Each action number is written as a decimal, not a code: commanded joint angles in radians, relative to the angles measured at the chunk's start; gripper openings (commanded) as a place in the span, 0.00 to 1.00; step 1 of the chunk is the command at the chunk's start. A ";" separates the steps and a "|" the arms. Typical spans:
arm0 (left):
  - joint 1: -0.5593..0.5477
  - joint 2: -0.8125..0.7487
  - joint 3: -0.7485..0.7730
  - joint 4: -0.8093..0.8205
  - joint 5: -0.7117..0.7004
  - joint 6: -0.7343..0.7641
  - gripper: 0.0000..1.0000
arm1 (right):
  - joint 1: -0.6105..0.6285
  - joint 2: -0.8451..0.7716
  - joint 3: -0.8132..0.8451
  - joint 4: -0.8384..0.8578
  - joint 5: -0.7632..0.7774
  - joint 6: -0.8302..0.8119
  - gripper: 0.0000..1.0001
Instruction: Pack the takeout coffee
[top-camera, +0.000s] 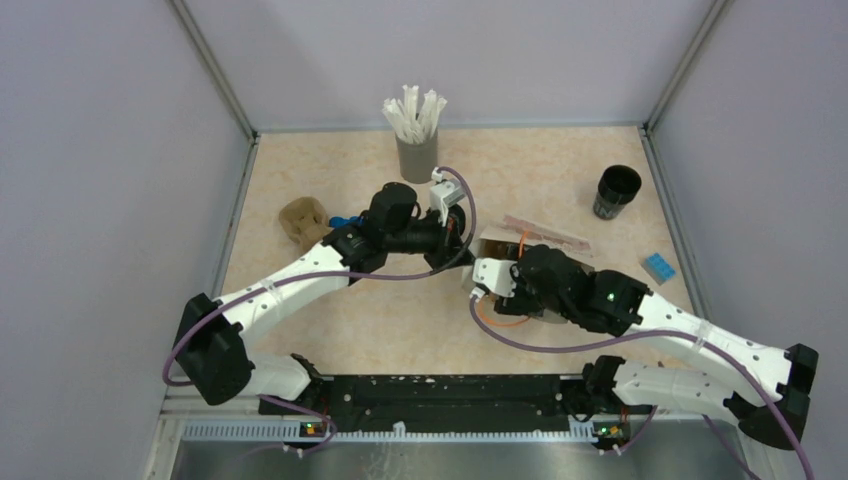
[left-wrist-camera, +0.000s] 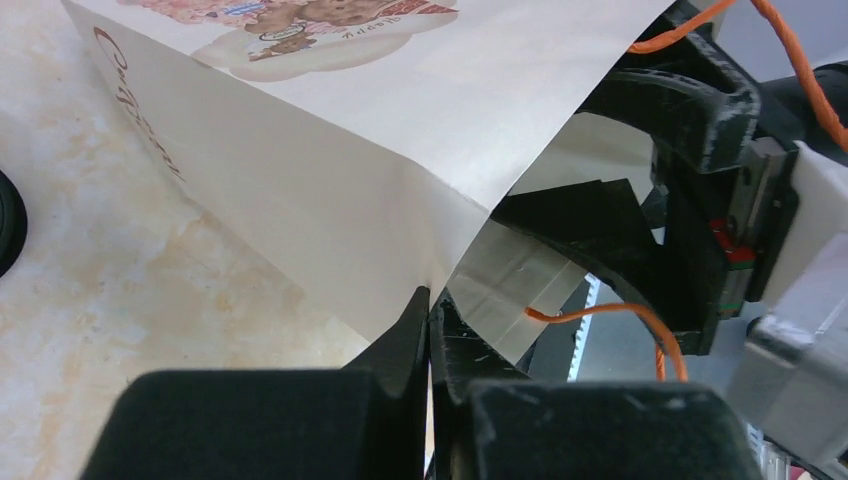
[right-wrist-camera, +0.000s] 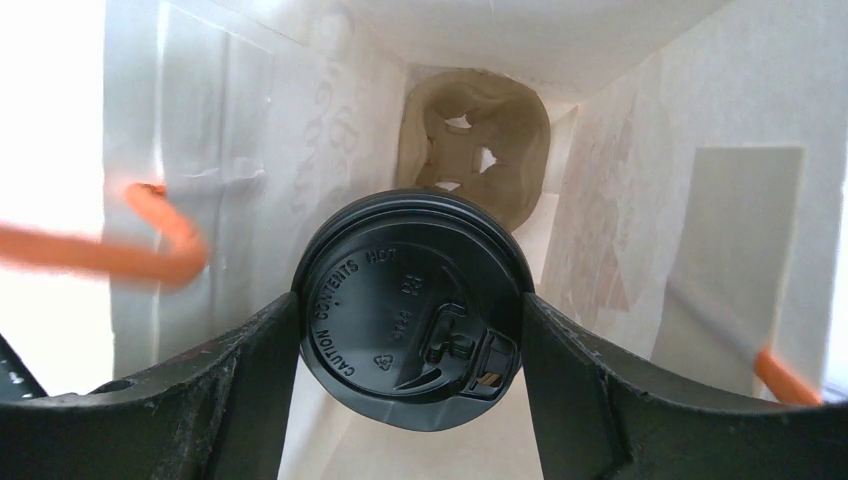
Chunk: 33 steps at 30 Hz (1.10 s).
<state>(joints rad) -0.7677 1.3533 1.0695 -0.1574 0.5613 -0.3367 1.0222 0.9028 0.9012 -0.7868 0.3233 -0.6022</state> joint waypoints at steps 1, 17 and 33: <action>-0.004 -0.028 -0.034 0.089 0.036 0.007 0.00 | -0.042 0.038 -0.009 0.095 -0.040 -0.088 0.66; -0.004 -0.045 -0.040 0.091 0.087 -0.002 0.00 | -0.132 0.051 -0.099 0.146 -0.089 -0.099 0.66; -0.003 -0.035 -0.039 0.098 0.123 -0.059 0.00 | -0.159 0.120 -0.168 0.301 -0.066 -0.180 0.66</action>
<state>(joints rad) -0.7677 1.3437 1.0195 -0.1059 0.6384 -0.3683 0.8753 1.0145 0.7624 -0.5575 0.2596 -0.7631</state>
